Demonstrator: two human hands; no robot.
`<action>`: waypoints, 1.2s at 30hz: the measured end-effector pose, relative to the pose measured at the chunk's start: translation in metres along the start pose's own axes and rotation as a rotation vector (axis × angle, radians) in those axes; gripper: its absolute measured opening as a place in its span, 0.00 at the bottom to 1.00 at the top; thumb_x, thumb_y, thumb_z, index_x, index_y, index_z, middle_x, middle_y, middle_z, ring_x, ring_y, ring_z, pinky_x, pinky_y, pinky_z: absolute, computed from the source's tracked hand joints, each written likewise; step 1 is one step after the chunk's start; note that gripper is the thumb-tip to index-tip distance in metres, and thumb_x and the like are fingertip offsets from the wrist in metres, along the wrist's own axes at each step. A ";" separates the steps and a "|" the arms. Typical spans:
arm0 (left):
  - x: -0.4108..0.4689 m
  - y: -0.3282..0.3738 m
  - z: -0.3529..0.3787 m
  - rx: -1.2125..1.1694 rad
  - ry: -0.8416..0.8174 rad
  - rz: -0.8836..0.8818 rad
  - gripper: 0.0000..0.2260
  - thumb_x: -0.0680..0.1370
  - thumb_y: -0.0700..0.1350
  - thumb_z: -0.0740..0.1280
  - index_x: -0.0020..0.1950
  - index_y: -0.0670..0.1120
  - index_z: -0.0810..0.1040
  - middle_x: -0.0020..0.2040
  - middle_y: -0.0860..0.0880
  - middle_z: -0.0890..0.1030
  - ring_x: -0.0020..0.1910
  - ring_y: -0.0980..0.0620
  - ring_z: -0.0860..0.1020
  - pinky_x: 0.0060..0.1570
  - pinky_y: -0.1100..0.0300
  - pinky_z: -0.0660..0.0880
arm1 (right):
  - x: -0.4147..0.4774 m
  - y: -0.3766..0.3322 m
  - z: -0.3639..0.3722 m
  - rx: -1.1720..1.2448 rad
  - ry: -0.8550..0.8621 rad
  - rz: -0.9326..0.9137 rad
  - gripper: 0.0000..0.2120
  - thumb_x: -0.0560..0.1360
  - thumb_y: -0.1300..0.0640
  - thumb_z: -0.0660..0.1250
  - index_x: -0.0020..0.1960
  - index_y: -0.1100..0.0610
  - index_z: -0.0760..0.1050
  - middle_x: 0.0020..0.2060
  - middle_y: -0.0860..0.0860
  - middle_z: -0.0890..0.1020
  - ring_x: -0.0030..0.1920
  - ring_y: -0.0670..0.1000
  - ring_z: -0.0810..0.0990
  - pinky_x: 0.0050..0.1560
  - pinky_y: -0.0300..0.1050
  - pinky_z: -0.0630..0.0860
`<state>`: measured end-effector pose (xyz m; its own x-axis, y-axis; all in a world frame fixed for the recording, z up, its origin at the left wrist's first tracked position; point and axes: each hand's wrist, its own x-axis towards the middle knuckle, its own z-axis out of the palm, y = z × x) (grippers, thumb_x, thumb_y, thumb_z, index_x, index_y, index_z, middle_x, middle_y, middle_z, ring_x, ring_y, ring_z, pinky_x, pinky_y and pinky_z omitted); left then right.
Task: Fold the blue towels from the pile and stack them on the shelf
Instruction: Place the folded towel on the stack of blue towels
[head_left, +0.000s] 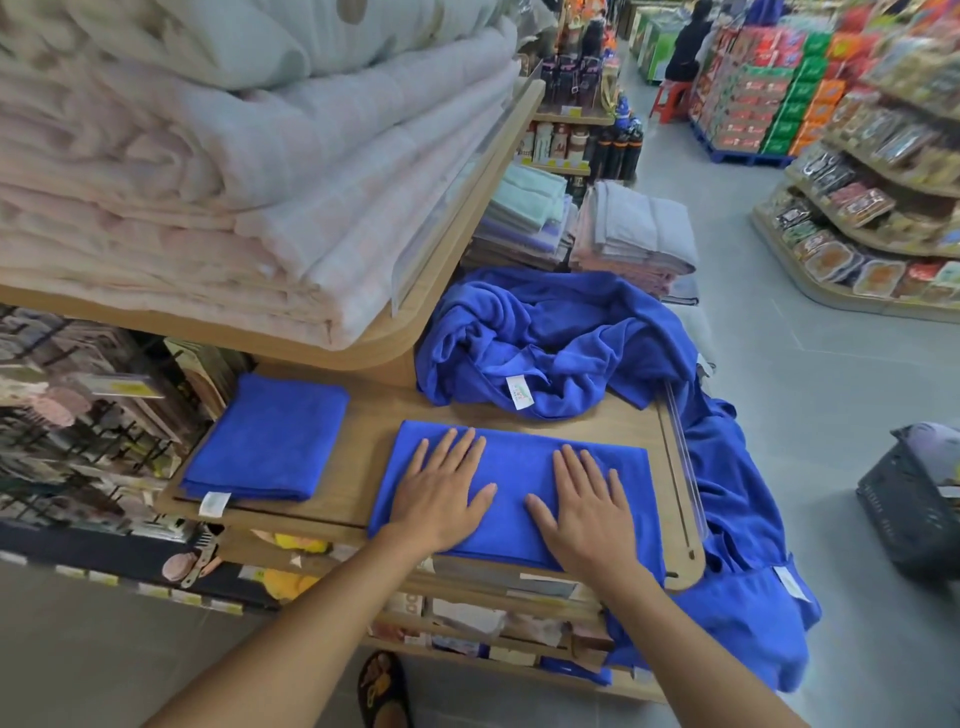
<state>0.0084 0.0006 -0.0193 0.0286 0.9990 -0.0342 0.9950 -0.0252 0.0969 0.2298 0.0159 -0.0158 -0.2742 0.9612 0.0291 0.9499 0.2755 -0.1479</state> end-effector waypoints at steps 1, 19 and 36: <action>-0.002 -0.002 0.000 -0.001 0.000 -0.014 0.35 0.81 0.67 0.46 0.84 0.52 0.47 0.84 0.54 0.47 0.82 0.53 0.43 0.80 0.47 0.40 | -0.004 0.010 0.001 -0.010 0.000 0.024 0.44 0.77 0.27 0.38 0.83 0.53 0.56 0.82 0.48 0.58 0.82 0.50 0.52 0.81 0.56 0.46; 0.000 0.027 -0.005 -0.046 0.040 0.016 0.37 0.80 0.67 0.43 0.84 0.47 0.46 0.84 0.50 0.44 0.82 0.52 0.39 0.79 0.45 0.39 | -0.003 0.068 -0.020 0.180 0.135 0.154 0.32 0.82 0.46 0.62 0.80 0.62 0.60 0.77 0.60 0.64 0.77 0.61 0.61 0.78 0.55 0.58; -0.024 0.058 0.007 -0.010 -0.044 0.082 0.56 0.68 0.82 0.43 0.83 0.45 0.39 0.83 0.49 0.38 0.80 0.52 0.33 0.78 0.45 0.34 | 0.046 0.066 -0.086 0.587 -0.263 0.588 0.18 0.73 0.58 0.74 0.56 0.63 0.69 0.41 0.52 0.74 0.38 0.51 0.74 0.35 0.45 0.70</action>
<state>0.0656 -0.0251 -0.0203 0.1145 0.9910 -0.0690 0.9881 -0.1064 0.1110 0.2924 0.0794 0.0608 0.1416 0.8913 -0.4307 0.7370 -0.3854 -0.5552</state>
